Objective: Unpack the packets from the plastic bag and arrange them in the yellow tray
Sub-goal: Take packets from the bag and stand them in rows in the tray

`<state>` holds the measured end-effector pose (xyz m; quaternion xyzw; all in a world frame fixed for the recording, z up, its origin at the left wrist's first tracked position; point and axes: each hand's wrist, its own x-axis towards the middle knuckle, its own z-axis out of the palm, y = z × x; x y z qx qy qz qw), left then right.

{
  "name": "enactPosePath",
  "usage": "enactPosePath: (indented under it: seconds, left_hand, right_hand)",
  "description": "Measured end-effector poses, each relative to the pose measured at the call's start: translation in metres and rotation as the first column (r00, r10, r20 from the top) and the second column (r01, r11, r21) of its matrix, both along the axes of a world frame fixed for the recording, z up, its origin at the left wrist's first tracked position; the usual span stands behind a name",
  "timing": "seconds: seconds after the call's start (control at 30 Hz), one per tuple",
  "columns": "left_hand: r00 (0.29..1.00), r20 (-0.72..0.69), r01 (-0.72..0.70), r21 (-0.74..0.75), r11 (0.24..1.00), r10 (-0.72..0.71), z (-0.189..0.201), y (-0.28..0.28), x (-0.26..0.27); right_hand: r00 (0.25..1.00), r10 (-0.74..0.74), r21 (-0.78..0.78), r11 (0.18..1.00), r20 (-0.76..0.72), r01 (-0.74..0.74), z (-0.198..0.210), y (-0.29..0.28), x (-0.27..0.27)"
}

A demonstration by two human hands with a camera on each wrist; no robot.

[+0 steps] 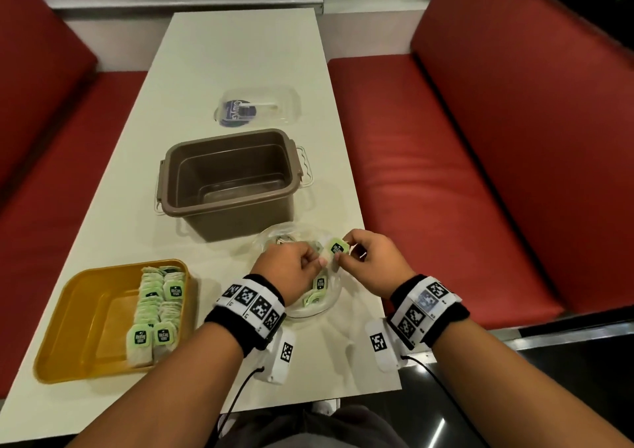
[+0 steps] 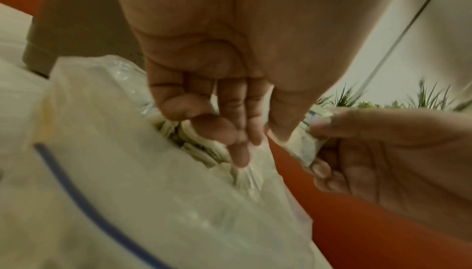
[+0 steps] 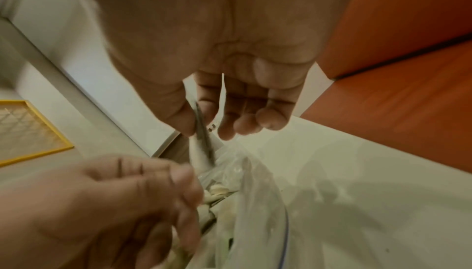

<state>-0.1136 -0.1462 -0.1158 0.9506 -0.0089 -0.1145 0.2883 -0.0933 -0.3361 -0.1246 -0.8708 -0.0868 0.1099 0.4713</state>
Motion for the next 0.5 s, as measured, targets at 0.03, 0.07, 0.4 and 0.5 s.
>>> enactPosePath:
  seconds: [0.03, 0.07, 0.4, 0.5]
  left_hand:
    - [0.999, -0.052, 0.02, 0.123, 0.992, -0.014, -0.001, -0.003, 0.001]
    - [0.993, -0.111, 0.055, 0.232, 0.971, -0.029, -0.001, -0.005, 0.001]
    - [0.983, -0.171, 0.122, 0.33, 0.936, -0.068, 0.002, -0.019, 0.004]
    - [0.988, -0.112, 0.129, 0.275, 0.953, -0.102, 0.014, -0.008, 0.005]
  right_hand:
    - [1.0, -0.011, 0.032, 0.999, -0.016, 0.012, 0.0, -0.001, 0.0]
    - [0.999, -0.022, 0.053, 0.998, -0.026, 0.023, -0.001, -0.001, -0.001]
    - [0.995, -0.047, 0.051, 0.997, -0.084, 0.051, -0.006, 0.005, -0.004]
    - [0.997, -0.048, 0.067, 0.996, -0.062, 0.052, -0.001, 0.008, -0.004]
